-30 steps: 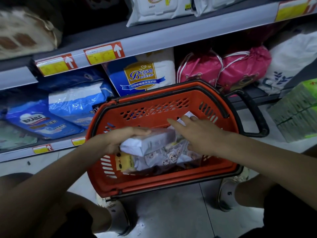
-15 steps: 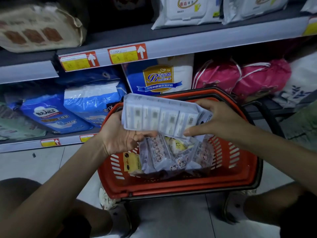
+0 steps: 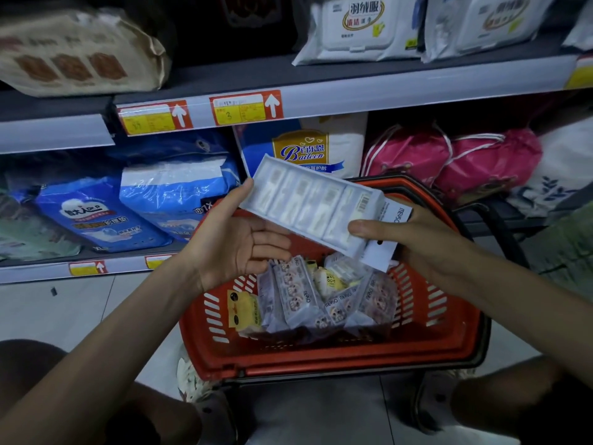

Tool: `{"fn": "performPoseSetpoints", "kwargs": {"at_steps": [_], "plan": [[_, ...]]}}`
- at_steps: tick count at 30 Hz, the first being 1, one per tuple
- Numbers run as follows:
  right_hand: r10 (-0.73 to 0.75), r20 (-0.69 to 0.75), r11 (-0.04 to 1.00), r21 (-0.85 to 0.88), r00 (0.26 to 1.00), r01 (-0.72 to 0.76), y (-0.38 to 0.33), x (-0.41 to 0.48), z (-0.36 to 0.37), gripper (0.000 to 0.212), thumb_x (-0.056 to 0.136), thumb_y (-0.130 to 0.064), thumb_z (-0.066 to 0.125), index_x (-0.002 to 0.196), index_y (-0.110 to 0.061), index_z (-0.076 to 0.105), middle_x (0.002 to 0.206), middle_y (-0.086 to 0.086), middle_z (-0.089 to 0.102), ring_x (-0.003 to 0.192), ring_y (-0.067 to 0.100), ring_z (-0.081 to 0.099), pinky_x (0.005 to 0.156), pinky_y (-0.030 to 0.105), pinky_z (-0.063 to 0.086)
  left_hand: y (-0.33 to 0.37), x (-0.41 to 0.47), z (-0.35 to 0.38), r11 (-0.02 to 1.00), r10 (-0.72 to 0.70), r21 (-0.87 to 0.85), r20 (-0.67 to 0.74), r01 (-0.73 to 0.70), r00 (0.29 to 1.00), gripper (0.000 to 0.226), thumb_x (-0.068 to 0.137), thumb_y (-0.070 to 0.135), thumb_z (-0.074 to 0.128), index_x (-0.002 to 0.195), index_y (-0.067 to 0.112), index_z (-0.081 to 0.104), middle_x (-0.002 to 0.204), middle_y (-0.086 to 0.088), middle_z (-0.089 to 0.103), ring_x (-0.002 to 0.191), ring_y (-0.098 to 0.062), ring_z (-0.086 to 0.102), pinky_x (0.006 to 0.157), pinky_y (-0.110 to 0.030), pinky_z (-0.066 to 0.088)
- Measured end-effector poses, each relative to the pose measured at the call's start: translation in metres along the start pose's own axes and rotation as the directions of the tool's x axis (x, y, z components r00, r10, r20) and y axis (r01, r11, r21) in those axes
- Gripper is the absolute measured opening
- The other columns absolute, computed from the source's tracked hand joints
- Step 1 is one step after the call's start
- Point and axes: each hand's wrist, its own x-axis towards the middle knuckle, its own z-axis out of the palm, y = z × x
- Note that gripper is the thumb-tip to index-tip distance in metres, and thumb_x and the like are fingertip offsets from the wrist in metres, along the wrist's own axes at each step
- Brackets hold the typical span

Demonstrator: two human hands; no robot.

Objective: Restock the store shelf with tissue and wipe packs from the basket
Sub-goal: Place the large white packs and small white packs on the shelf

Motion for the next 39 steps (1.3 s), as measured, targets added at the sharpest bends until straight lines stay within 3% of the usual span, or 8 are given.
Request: {"fn": "performPoseSetpoints", "kwargs": {"at_steps": [6, 14, 20, 24, 27, 31, 34, 39], "plan": [[-0.054, -0.014, 0.999, -0.009, 0.998, 0.054, 0.000, 0.004, 0.003, 0.055, 0.074, -0.017, 0.085, 0.127, -0.019, 0.071, 0.118, 0.003, 0.076, 0.107, 0.024, 0.074, 0.081, 0.030, 0.060, 0.002, -0.005, 0.017, 0.990, 0.135, -0.019, -0.127, -0.139, 0.983, 0.059, 0.093, 0.063, 0.057, 0.117, 0.010, 0.067, 0.098, -0.019, 0.072, 0.083, -0.028, 0.074, 0.056, -0.026, 0.056], [-0.216, -0.080, 0.975, -0.065, 0.973, 0.211, -0.019, 0.000, 0.022, 0.060, 0.068, -0.013, 0.090, 0.124, -0.014, 0.069, 0.117, 0.014, 0.074, 0.106, 0.031, 0.073, 0.091, 0.052, 0.060, 0.004, -0.016, 0.028, 0.931, 0.336, -0.074, -0.209, -0.357, 0.919, 0.036, 0.092, 0.043, 0.063, 0.118, 0.018, 0.067, 0.097, -0.005, 0.073, 0.091, -0.019, 0.073, 0.076, -0.029, 0.061], [-0.392, 0.025, 0.897, -0.213, 0.920, 0.388, -0.043, -0.014, 0.038, 0.054, 0.082, 0.002, 0.081, 0.127, -0.026, 0.067, 0.111, 0.004, 0.077, 0.099, 0.022, 0.075, 0.079, 0.034, 0.063, 0.016, -0.030, 0.032, 0.865, 0.448, -0.137, -0.220, -0.483, 0.866, 0.037, 0.091, 0.039, 0.071, 0.121, 0.018, 0.070, 0.116, -0.006, 0.074, 0.105, -0.019, 0.072, 0.087, -0.032, 0.062], [-0.491, 0.070, 0.805, -0.344, 0.868, 0.483, -0.068, -0.035, 0.056, 0.061, 0.084, -0.004, 0.083, 0.137, -0.025, 0.062, 0.126, -0.017, 0.071, 0.117, 0.005, 0.067, 0.095, 0.025, 0.056, 0.032, -0.054, 0.033, 0.795, 0.537, -0.181, -0.235, -0.579, 0.810, 0.028, 0.088, 0.036, 0.073, 0.106, 0.016, 0.075, 0.113, -0.006, 0.073, 0.103, -0.022, 0.067, 0.083, -0.032, 0.061], [-0.542, 0.065, 0.761, -0.386, 0.838, 0.522, -0.074, -0.042, 0.062, 0.062, 0.083, -0.004, 0.083, 0.137, -0.026, 0.061, 0.128, -0.026, 0.067, 0.122, -0.004, 0.061, 0.099, 0.017, 0.051, 0.038, -0.065, 0.040, 0.780, 0.579, -0.120, -0.234, -0.615, 0.781, 0.025, 0.092, 0.030, 0.066, 0.105, 0.009, 0.069, 0.112, -0.006, 0.076, 0.108, -0.025, 0.070, 0.092, -0.037, 0.062], [-0.654, 0.072, 0.656, -0.441, 0.753, 0.612, -0.109, -0.048, 0.085, 0.063, 0.078, -0.007, 0.087, 0.131, -0.033, 0.064, 0.122, -0.031, 0.068, 0.117, -0.010, 0.061, 0.094, 0.010, 0.050, 0.071, -0.105, 0.043, 0.710, 0.682, 0.004, -0.254, -0.704, 0.686, 0.026, 0.092, 0.033, 0.065, 0.097, 0.008, 0.070, 0.102, -0.006, 0.078, 0.098, -0.018, 0.074, 0.081, -0.032, 0.061], [-0.694, 0.103, 0.601, -0.462, 0.712, 0.652, -0.133, -0.044, 0.104, 0.072, 0.076, -0.016, 0.090, 0.137, -0.040, 0.059, 0.131, -0.029, 0.064, 0.123, -0.009, 0.057, 0.096, 0.010, 0.049, 0.099, -0.129, 0.045, 0.635, 0.759, 0.083, -0.250, -0.768, 0.601, 0.029, 0.093, 0.030, 0.065, 0.108, 0.007, 0.073, 0.111, -0.008, 0.077, 0.101, -0.019, 0.073, 0.081, -0.030, 0.060], [-0.813, 0.055, 0.518, -0.387, 0.580, 0.763, -0.171, -0.030, 0.142, 0.075, 0.076, -0.009, 0.089, 0.142, -0.030, 0.059, 0.133, -0.017, 0.066, 0.123, -0.006, 0.059, 0.095, 0.013, 0.051, 0.144, -0.161, 0.042, 0.515, 0.849, 0.181, -0.241, -0.838, 0.470, 0.023, 0.097, 0.026, 0.066, 0.113, 0.018, 0.079, 0.119, -0.013, 0.076, 0.110, -0.024, 0.072, 0.086, -0.033, 0.059]]}}
